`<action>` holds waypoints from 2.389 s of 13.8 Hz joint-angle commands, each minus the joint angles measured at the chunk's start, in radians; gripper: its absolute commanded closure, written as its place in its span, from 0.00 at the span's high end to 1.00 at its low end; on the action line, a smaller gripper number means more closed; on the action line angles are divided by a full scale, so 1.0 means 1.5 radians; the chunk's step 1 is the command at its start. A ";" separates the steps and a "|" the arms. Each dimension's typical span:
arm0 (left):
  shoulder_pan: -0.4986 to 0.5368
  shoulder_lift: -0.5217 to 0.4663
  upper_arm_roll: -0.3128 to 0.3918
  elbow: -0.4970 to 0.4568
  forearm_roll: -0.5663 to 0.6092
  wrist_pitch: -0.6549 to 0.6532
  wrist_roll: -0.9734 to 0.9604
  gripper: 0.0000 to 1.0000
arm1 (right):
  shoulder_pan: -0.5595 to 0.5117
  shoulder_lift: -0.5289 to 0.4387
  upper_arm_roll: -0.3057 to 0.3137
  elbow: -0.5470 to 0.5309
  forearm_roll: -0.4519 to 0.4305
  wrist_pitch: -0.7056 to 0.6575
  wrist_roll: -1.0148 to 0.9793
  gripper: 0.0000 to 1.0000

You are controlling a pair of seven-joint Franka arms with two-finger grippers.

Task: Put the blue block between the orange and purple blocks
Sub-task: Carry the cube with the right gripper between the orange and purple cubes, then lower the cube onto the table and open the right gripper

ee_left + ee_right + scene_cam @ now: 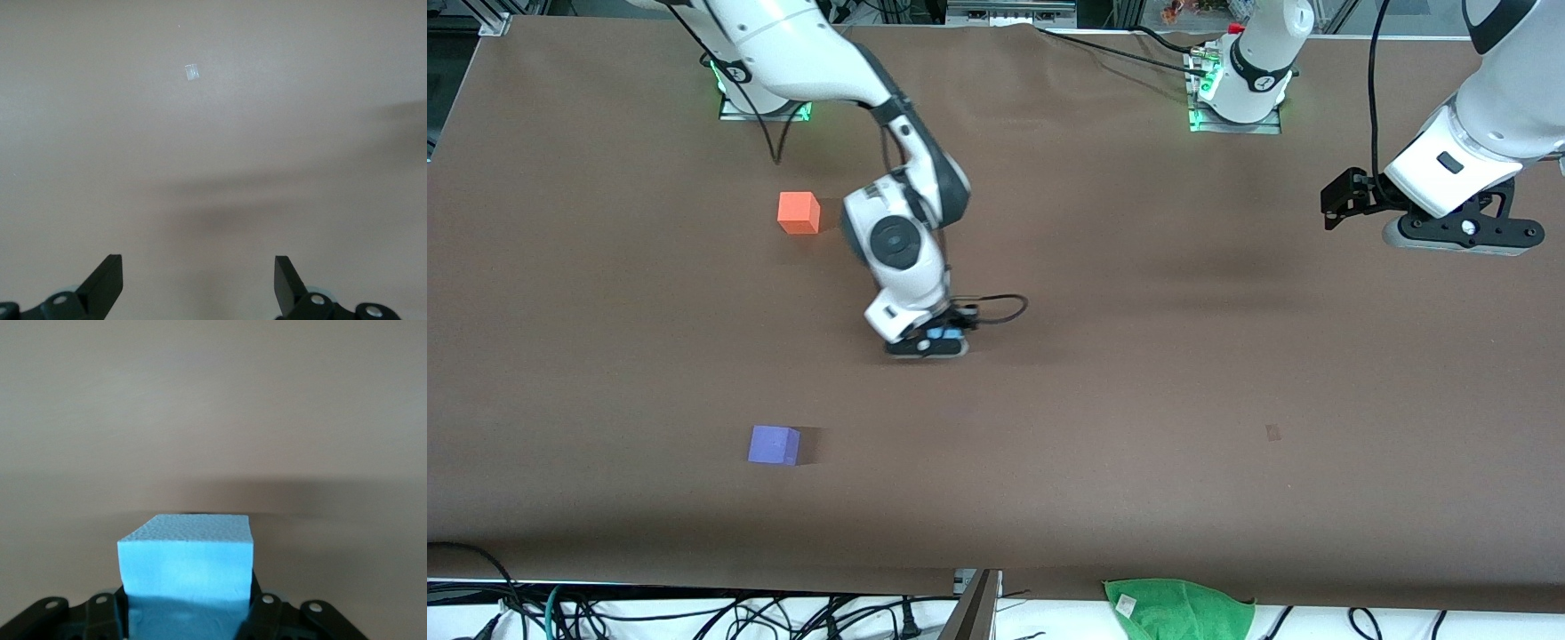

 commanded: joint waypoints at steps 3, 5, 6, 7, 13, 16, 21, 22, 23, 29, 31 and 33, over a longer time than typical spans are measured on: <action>0.004 -0.006 -0.001 0.004 -0.012 -0.013 0.000 1.00 | -0.106 -0.162 -0.026 -0.203 0.012 -0.012 -0.199 0.19; 0.003 -0.006 -0.001 0.004 -0.012 -0.014 0.000 1.00 | -0.139 -0.190 -0.027 -0.281 0.012 0.039 -0.221 0.19; 0.003 -0.006 -0.001 0.004 -0.012 -0.015 0.000 1.00 | -0.148 -0.196 -0.027 -0.319 0.012 0.080 -0.229 0.19; 0.003 -0.006 -0.002 0.004 -0.012 -0.016 -0.001 1.00 | -0.148 -0.198 -0.027 -0.346 0.012 0.117 -0.232 0.19; 0.003 -0.006 -0.002 0.004 -0.012 -0.018 -0.001 1.00 | -0.152 -0.184 -0.028 -0.358 0.021 0.150 -0.232 0.20; 0.003 -0.006 -0.002 0.004 -0.012 -0.020 -0.002 1.00 | -0.152 -0.177 -0.028 -0.363 0.021 0.168 -0.234 0.21; 0.003 -0.006 -0.003 0.005 -0.012 -0.030 -0.002 1.00 | -0.160 -0.160 -0.027 -0.364 0.022 0.187 -0.234 0.25; 0.002 -0.006 -0.003 0.005 -0.012 -0.030 -0.002 1.00 | -0.161 -0.159 -0.027 -0.364 0.022 0.187 -0.234 0.25; 0.003 -0.006 -0.003 0.005 -0.012 -0.030 -0.002 1.00 | -0.162 -0.159 -0.027 -0.364 0.022 0.187 -0.234 0.27; 0.003 -0.006 -0.002 0.005 -0.012 -0.030 -0.002 1.00 | -0.162 -0.158 -0.028 -0.361 0.051 0.185 -0.234 1.00; 0.003 -0.006 -0.002 0.005 -0.012 -0.030 -0.002 1.00 | -0.162 -0.160 -0.028 -0.358 0.051 0.181 -0.234 1.00; 0.003 -0.006 -0.002 0.005 -0.012 -0.030 -0.002 1.00 | -0.161 -0.174 -0.028 -0.356 0.052 0.178 -0.233 1.00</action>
